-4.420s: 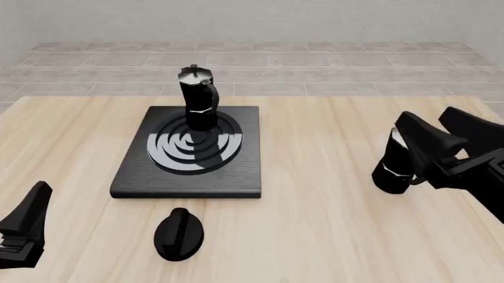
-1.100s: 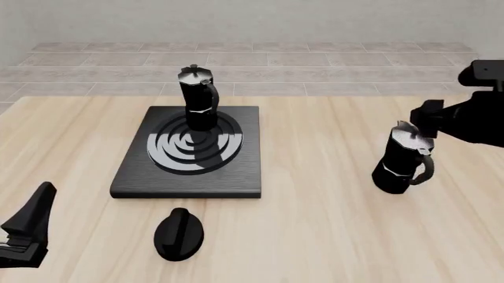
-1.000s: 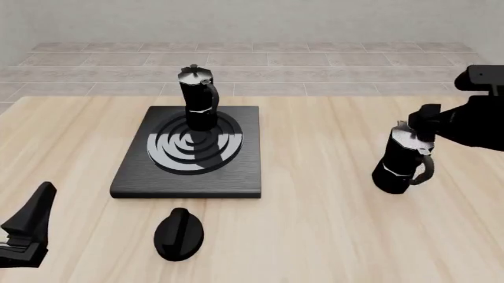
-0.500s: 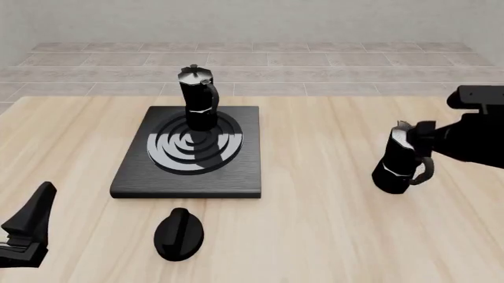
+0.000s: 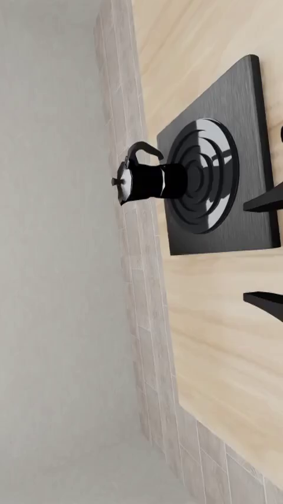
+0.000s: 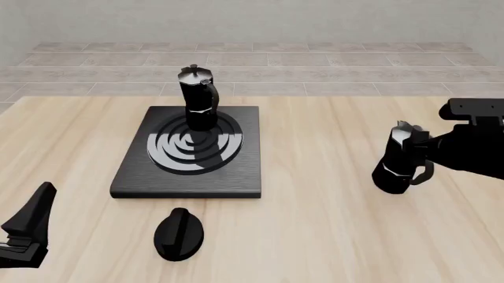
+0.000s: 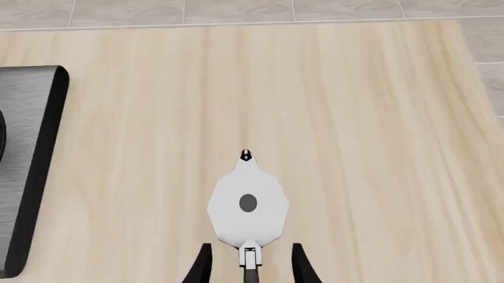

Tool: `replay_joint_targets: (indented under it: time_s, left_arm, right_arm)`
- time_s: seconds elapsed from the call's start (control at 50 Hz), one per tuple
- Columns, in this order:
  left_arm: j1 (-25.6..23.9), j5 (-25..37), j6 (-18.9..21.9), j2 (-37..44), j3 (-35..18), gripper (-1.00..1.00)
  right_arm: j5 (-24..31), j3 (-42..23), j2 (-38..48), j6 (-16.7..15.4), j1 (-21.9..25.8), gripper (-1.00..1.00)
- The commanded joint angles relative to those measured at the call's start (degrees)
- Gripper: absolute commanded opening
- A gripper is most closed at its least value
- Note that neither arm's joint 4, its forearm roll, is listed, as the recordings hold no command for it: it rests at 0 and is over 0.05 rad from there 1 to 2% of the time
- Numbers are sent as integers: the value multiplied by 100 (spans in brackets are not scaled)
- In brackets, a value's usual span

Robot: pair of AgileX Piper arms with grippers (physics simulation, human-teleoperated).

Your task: Put both moka pots on the stove.

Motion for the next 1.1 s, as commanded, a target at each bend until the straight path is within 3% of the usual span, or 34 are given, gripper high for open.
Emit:
replay_joint_targets:
  time_s: [0.02,0.7,0.72,1.1]
  left_arm:
    - [-6,14,14,-10,0,100]
    - [-40,-53,85,91,1,100]
    - [-40,-57,86,97,1,100]
    - [-34,-55,85,89,0,100]
  right_arm:
    - [-203,111,211,4,-17,100]
    - [-653,543,437,98,18,100]
    - [-685,539,433,19,-36,-100]
    - [-874,781,-176,-421,223,-100]
